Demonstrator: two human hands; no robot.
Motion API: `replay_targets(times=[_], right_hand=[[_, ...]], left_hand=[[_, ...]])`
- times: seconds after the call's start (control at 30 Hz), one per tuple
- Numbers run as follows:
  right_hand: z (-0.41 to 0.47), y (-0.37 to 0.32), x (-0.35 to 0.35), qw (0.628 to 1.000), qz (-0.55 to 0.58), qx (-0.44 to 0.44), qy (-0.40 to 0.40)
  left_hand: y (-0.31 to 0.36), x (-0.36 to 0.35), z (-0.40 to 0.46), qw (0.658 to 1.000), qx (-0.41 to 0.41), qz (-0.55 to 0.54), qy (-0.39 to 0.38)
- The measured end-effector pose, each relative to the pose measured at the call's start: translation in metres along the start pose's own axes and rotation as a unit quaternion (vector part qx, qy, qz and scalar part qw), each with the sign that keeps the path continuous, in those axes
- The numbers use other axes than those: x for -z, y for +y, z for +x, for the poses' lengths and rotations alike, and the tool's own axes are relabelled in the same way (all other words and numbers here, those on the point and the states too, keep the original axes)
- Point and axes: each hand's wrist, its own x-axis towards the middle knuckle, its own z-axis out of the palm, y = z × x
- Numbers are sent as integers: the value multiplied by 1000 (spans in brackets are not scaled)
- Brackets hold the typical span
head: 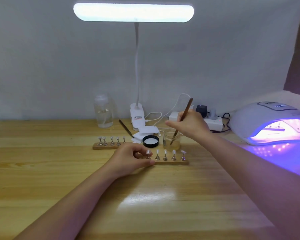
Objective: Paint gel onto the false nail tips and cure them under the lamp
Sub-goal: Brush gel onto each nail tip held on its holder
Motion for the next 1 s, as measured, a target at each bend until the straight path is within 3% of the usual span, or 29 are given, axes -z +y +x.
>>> replay_targets(times=[0.2, 0.37, 0.6, 0.73, 0.9, 1.0], right_hand=[[6, 8, 14, 983, 125, -87, 100], [6, 17, 17, 967, 178, -143, 115], [3, 26, 25, 964, 193, -139, 116], [-2, 21, 31, 963, 192, -111, 154], [-41, -4, 16, 941, 338, 9, 16], [-71, -7, -6, 938, 329, 105, 30]], left_hand=[[-2, -5, 0, 999, 9, 16, 31], [0, -9, -1, 998, 15, 26, 62], [1, -4, -1, 998, 43, -9, 55], [3, -4, -3, 997, 37, -28, 62], [2, -7, -4, 996, 20, -38, 84], [0, -9, -6, 994, -15, -19, 107]])
